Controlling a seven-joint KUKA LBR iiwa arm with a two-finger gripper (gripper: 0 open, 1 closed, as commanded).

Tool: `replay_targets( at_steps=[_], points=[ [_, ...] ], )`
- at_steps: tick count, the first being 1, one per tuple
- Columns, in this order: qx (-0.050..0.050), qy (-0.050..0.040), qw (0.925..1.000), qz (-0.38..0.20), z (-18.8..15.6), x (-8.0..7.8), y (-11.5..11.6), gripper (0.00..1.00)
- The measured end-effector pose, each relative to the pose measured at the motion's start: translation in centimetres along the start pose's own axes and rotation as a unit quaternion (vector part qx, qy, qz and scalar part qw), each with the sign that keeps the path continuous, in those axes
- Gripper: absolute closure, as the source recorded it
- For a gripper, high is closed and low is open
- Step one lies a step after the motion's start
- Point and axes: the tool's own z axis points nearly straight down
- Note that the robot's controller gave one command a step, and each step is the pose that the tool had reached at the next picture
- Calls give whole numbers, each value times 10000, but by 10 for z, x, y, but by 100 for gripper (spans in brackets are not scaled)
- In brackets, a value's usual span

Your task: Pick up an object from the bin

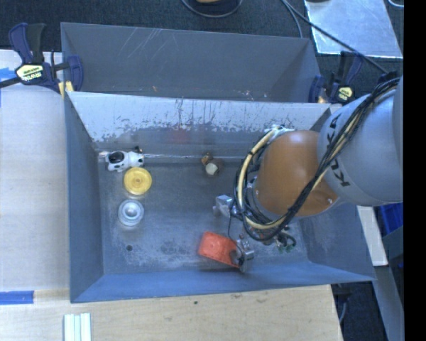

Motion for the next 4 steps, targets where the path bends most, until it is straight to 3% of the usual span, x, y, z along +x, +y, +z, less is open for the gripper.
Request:
replay_targets(
  at_steps=[1,2,3,4],
  points=[
    [7,-6,10000,69,0,1,10,0],
    [-9,-46,9989,-460,-1,-54,104,0],
    [8,-24,9990,-436,-2,-53,99,100],
    [10,-87,9992,-387,-112,-65,104,100]
  ],
)
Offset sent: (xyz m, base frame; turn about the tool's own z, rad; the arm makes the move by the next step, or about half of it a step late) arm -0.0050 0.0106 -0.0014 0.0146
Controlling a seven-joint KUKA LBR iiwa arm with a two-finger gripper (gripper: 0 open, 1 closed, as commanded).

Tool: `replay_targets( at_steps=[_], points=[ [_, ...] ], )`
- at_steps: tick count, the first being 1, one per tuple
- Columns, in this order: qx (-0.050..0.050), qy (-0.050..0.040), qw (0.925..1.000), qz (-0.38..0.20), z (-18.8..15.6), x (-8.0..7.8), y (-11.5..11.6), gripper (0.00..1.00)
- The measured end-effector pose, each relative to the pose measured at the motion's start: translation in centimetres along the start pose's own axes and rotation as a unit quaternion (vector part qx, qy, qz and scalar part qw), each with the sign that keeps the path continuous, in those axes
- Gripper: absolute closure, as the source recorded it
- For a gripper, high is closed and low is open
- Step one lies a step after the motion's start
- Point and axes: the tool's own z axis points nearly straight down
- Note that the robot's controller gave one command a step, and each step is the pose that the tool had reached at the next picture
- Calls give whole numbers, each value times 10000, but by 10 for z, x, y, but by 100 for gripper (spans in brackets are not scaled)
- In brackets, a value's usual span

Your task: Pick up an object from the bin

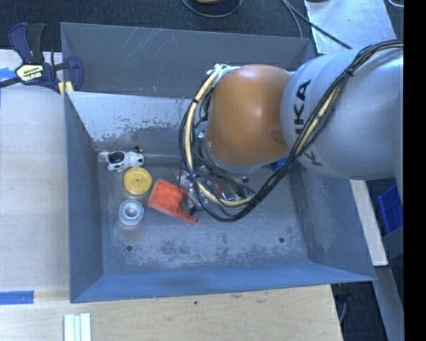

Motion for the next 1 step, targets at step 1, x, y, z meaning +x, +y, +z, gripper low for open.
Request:
replay_targets(
  at_steps=[1],
  points=[
    [5,-68,9999,-145,-125,-5,7,100]
  ],
)
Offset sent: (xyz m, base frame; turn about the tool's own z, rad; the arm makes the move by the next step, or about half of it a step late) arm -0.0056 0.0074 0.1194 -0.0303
